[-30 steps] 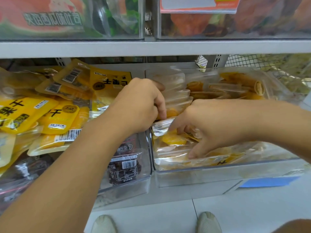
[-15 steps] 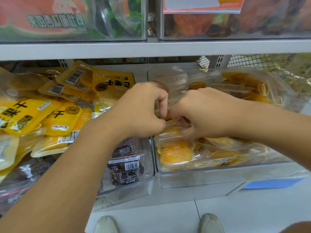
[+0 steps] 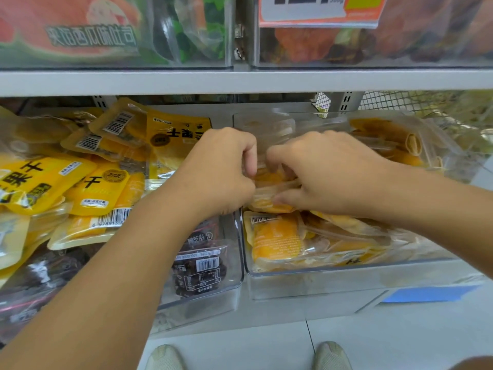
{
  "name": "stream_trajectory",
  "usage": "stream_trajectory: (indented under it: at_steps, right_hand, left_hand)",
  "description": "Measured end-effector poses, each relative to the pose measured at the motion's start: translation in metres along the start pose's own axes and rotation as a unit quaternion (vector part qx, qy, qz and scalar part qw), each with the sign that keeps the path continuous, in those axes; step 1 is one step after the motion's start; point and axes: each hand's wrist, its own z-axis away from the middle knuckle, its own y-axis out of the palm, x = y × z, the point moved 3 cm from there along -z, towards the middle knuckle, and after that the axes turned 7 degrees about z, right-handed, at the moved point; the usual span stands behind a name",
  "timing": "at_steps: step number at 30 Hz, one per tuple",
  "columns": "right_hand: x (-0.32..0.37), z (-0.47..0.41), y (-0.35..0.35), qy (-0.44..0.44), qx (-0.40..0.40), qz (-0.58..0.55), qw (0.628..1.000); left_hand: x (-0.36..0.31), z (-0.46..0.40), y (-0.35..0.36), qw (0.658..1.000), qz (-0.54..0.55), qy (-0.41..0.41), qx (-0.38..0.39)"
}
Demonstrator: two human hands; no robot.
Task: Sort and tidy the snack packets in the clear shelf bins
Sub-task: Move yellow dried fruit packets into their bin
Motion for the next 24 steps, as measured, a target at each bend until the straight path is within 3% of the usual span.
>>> stream_trajectory:
  at_steps: [5,11,16,18,22,24]
  right_hand:
    - [-0.007,-0.009,0.004,0.040,0.012,-0.019,0.999]
    - [-0.018,-0.014,0.012,0.074,-0.074,-0.067,0.992]
    - [-0.023,-0.017,0.007,0.089,-0.064,-0.151,0.982]
    - [-0.029,-0.014,0.002,0.110,0.000,-0.115,0.987]
    - [-0.033,0.009,0.006,0.139,0.286,-0.070,0.945]
    - [-0.025,0.017,0.013,0.133,0.320,-0.072,0.935]
  left_hand:
    - [-0.003,0.001,-0.001,0.997,0.040,0.012,-0.060]
    - [-0.004,0.000,0.006,0.999,-0.015,0.011,0.035]
    - [-0.003,-0.006,0.015,0.990,-0.097,-0.023,0.103]
    - [-0.003,-0.008,0.016,0.988,-0.109,-0.029,0.109]
    - [-0.001,-0.009,0.017,0.988,-0.112,-0.029,0.102]
    - [0.000,-0.009,0.018,0.989,-0.109,-0.022,0.102]
